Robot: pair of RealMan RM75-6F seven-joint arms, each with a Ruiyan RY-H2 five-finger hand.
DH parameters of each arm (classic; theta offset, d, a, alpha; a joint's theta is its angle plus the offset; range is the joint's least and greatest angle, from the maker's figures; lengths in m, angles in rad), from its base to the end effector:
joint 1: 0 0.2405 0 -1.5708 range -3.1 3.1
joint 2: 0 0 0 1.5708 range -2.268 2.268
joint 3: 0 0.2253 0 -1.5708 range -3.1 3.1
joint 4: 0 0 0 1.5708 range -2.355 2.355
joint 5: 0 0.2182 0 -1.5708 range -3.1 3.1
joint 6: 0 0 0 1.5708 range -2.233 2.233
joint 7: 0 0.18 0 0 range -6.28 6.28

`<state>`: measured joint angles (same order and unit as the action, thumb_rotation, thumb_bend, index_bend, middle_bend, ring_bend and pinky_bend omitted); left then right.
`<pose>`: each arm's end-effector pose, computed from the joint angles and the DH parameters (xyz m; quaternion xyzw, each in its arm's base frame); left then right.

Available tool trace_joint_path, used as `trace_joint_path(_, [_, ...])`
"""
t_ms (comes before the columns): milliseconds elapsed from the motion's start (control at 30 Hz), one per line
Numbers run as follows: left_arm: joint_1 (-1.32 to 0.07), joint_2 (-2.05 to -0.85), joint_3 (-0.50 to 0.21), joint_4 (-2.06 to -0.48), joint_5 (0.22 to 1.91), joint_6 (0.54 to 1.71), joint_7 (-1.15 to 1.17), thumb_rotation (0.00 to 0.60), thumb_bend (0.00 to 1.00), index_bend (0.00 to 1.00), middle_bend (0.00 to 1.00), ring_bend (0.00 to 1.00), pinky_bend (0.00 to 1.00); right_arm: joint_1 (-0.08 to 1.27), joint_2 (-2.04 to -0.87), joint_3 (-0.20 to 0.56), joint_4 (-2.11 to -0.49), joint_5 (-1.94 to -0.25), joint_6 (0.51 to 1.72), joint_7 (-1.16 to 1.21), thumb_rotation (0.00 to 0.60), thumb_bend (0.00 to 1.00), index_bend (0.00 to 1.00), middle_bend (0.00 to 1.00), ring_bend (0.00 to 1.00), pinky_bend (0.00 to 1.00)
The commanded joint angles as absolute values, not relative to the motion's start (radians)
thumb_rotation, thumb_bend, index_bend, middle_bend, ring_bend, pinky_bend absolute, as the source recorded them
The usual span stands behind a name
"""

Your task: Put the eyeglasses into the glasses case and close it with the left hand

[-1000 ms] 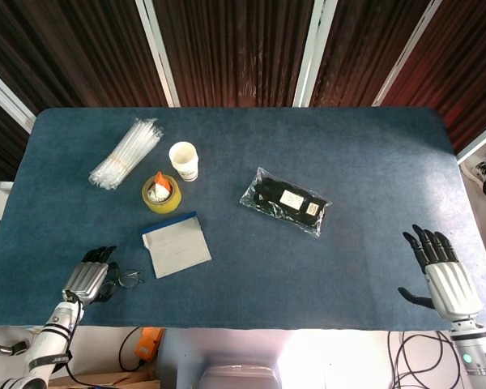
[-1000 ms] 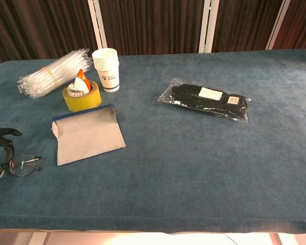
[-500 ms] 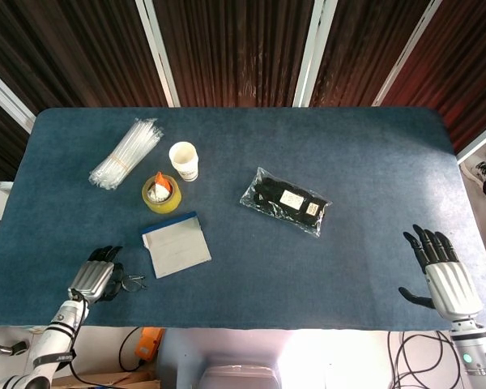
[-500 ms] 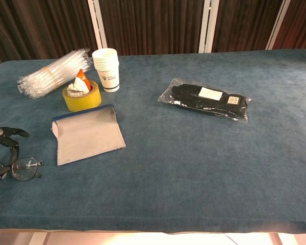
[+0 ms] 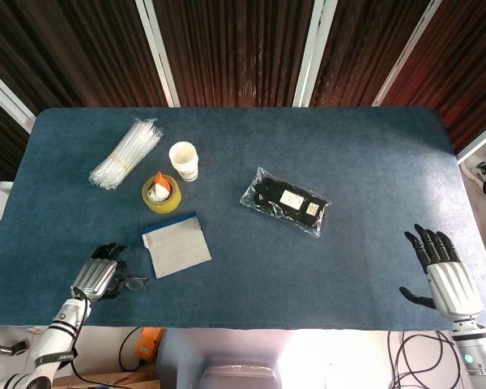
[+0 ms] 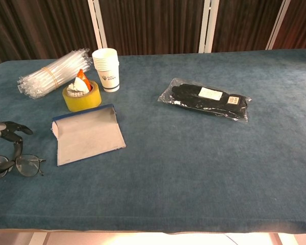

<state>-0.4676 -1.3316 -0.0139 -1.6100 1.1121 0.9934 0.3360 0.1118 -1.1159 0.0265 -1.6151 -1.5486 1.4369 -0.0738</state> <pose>-0.2466 0.2809 -0.0011 -0.7201 -0.4550 -0.2406 0.4654 -0.2781 -0.2171 0.1233 0.6414 -0.3654 0.3626 0.5688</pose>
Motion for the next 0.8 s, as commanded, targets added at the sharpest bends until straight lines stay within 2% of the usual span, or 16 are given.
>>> trace_joint_path(33, [-0.458,-1.339,-0.033,-1.619,1.154,1.03,0.283,0.6,0.45,0.66,0.12,0.01,0.09,0.112,-1.115,0.026,-1.615,-1.549,1.437,-0.072,0.6,0.28,0.0,0.0,0.0,0.0])
trace_joint_path(167, [-0.454,-1.364,-0.067,-1.632,1.194,1.088,0.248,0.6,0.44,0.67,0.14,0.02,0.09,0.111,-1.112,0.026,-1.615,-1.551,1.439,-0.063,0.6,0.28,0.0,0.0,0.0,0.0])
trace_joint_path(367, [-0.48,-1.445,-0.132,-1.66,1.166,1.137,0.284,0.6,0.43,0.67,0.15,0.02,0.08,0.111,-1.107,0.025,-1.616,-1.557,1.441,-0.052,0.6,0.28,0.0,0.0,0.0,0.0])
trace_joint_path(600, [-0.514,-1.502,-0.161,-1.665,1.118,1.133,0.358,0.6,0.42,0.67,0.16,0.03,0.07,0.109,-1.102,0.025,-1.617,-1.56,1.447,-0.04,0.6,0.28,0.0,0.0,0.0,0.0])
trace_joint_path(800, [-0.601,-1.622,-0.224,-1.602,0.978,1.108,0.498,0.6,0.42,0.67,0.16,0.03,0.07,0.107,-1.085,0.024,-1.613,-1.567,1.453,-0.002,0.6,0.28,0.0,0.0,0.0,0.0])
